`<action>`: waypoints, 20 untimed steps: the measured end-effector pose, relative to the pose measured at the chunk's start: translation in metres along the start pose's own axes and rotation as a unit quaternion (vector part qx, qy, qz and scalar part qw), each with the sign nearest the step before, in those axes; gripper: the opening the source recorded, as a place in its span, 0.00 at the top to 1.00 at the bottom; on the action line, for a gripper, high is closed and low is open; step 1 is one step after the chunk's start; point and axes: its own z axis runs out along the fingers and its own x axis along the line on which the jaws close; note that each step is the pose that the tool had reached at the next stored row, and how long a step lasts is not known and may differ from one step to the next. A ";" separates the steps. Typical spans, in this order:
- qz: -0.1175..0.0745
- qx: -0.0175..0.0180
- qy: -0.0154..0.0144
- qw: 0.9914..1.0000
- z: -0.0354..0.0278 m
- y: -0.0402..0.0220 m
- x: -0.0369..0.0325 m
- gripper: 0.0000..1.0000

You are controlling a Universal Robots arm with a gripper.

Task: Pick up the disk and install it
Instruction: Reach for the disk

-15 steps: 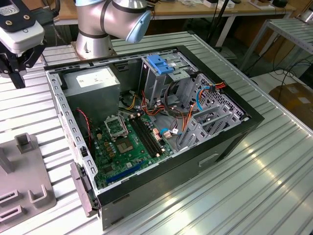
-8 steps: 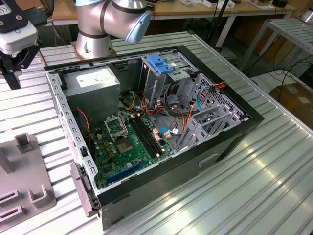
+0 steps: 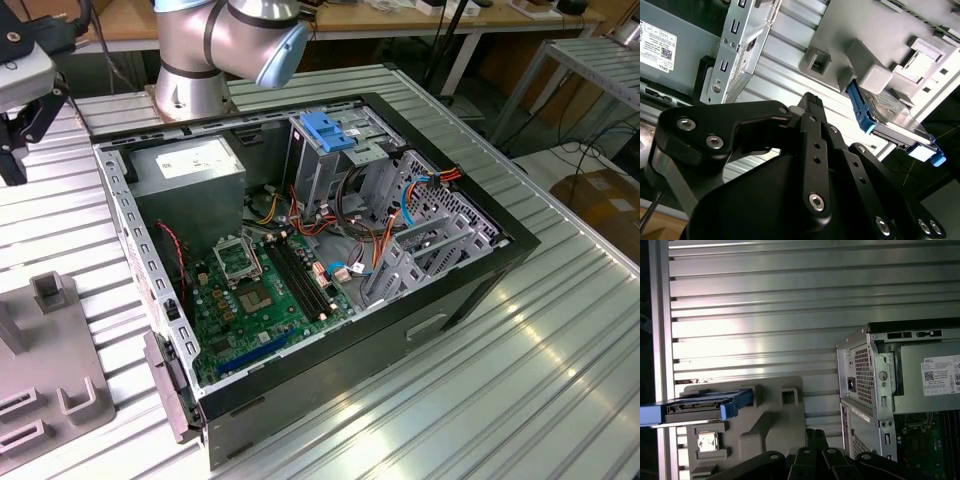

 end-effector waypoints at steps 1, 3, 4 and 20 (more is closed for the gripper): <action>0.000 0.000 0.000 1.000 0.0000 -0.0002 0.0022 0.90; 0.000 0.000 0.000 1.000 -0.0002 -0.0006 0.0082 0.90; 0.000 0.000 0.000 1.000 -0.0002 -0.0007 0.0102 0.90; 0.006 0.005 0.067 0.998 -0.0008 -0.0024 0.0317 0.90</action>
